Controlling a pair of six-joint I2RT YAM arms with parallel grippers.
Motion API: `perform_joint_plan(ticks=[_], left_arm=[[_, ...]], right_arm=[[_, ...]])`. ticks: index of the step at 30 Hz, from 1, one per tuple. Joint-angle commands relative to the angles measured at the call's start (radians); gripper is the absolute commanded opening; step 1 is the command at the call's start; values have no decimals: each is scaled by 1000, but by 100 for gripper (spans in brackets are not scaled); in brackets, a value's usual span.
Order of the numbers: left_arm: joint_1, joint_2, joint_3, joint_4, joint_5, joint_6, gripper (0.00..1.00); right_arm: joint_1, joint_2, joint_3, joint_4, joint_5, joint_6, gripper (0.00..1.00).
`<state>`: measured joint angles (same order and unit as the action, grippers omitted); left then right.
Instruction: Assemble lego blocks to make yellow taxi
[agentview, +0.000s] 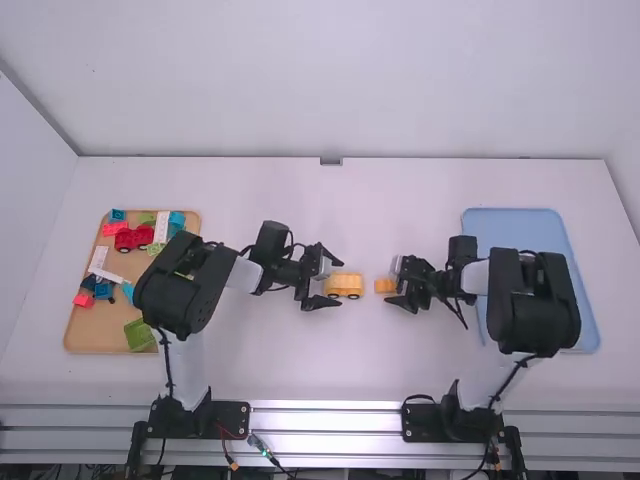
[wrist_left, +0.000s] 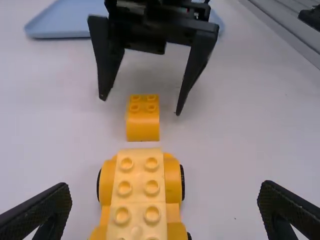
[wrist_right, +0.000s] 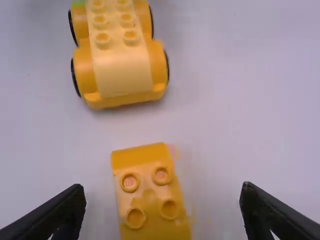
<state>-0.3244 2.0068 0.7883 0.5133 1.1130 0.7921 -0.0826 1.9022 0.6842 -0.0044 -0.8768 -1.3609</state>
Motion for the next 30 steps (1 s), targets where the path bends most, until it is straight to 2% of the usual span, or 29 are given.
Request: perform_joint_plan(ticks=[1, 2, 6, 7, 8, 15, 24, 30], left_arm=[[3, 6, 16, 0, 5, -21, 99], [2, 6, 16, 0, 5, -21, 99], [0, 6, 16, 1, 4, -45, 99], [1, 6, 16, -1, 5, -44, 99], [1, 6, 16, -4, 5, -44, 99], [1, 6, 16, -7, 4, -44, 99], [1, 6, 16, -8, -8, -40, 99], [1, 6, 16, -8, -7, -40, 99]], right_arm=[[-5, 53, 32, -8, -22, 2, 76], [-5, 78, 51, -17, -46, -12, 70], [-5, 108, 88, -68, -73, -76, 62], [-5, 116, 97, -86, -65, -94, 55], [-4, 121, 103, -95, -55, -102, 52], [-5, 122, 100, -111, -28, -103, 52], [-51, 122, 100, -137, -43, -132, 57], [-35, 122, 84, -123, -74, -159, 56]])
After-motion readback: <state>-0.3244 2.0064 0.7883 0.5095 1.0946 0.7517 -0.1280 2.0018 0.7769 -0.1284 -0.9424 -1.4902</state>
